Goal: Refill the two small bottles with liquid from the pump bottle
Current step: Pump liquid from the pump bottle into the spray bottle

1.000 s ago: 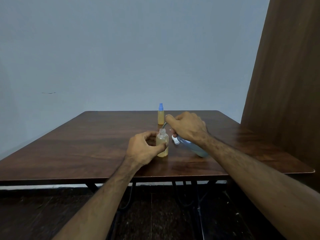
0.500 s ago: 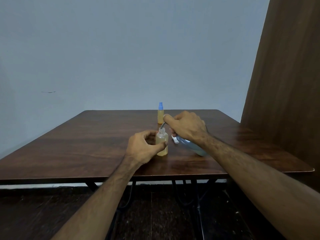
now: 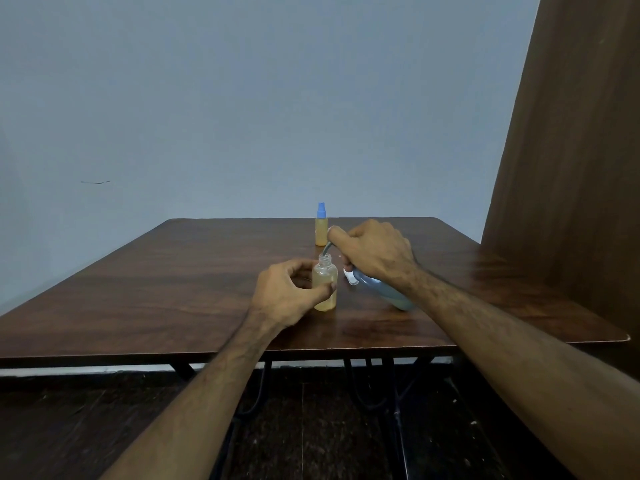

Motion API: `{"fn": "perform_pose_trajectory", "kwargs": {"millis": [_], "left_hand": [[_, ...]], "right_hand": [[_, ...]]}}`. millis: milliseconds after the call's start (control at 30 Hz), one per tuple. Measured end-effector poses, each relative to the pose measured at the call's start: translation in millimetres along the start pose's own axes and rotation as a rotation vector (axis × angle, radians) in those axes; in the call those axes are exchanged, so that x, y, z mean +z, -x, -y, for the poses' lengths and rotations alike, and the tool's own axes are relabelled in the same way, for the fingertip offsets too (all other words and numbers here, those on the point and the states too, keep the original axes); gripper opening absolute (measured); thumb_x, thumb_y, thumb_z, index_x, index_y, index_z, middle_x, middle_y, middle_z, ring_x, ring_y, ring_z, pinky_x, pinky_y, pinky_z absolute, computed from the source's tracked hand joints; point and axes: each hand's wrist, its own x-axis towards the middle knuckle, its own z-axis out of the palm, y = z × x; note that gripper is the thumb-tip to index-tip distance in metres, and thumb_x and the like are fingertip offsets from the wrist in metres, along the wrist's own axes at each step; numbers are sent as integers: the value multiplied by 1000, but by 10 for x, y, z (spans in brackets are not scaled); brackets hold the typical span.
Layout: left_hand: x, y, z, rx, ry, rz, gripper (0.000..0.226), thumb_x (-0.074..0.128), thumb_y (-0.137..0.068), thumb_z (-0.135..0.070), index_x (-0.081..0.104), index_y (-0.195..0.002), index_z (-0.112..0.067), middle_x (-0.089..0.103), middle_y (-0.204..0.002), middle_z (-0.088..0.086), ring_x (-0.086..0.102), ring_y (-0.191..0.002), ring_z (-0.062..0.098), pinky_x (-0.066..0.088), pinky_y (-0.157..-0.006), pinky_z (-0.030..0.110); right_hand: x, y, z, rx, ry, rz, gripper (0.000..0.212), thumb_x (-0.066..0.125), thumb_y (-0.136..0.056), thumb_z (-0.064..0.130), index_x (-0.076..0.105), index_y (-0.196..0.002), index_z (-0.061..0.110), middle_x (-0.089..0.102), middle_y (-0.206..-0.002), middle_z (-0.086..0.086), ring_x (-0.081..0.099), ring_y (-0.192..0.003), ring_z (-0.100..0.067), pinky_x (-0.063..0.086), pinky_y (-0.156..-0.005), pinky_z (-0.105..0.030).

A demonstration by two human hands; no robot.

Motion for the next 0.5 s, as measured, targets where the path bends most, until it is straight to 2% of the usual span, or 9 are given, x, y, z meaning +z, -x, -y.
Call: {"fn": "perform_pose_trajectory", "kwargs": {"millis": [167, 233, 367, 500], "left_hand": [[-1, 2, -2, 2, -7, 3, 28, 91, -69, -34, 69, -84, -42, 76, -83, -20, 72, -78, 0, 60, -74, 19], [-1, 2, 1, 1, -4, 3, 27, 91, -69, -34, 70, -85, -41, 76, -84, -19, 72, -79, 1, 61, -76, 22], [1, -6, 10, -10, 1, 1, 28, 91, -68, -35, 71, -88, -40, 77, -85, -15, 73, -80, 3, 62, -79, 26], [6, -11, 16, -11, -3, 5, 29, 91, -67, -36, 72, -90, -38, 77, -84, -16, 73, -79, 3, 62, -78, 27]], "right_hand": [[5, 19, -7, -47, 23, -32, 64, 29, -73, 66, 67, -51, 20, 76, -65, 1, 70, -71, -21, 58, -78, -39], [5, 19, -6, -50, 28, -30, 65, 29, -74, 65, 69, -53, 19, 77, -67, 0, 71, -73, -22, 59, -81, -41], [-5, 5, -13, -32, 30, -28, 80, 20, -65, 72, 75, -62, 14, 78, -70, 0, 71, -75, -21, 58, -84, -40], [8, -8, -16, -19, 37, -26, 73, 25, -69, 73, 72, -56, 18, 76, -64, 3, 70, -73, -20, 58, -83, -39]]}}
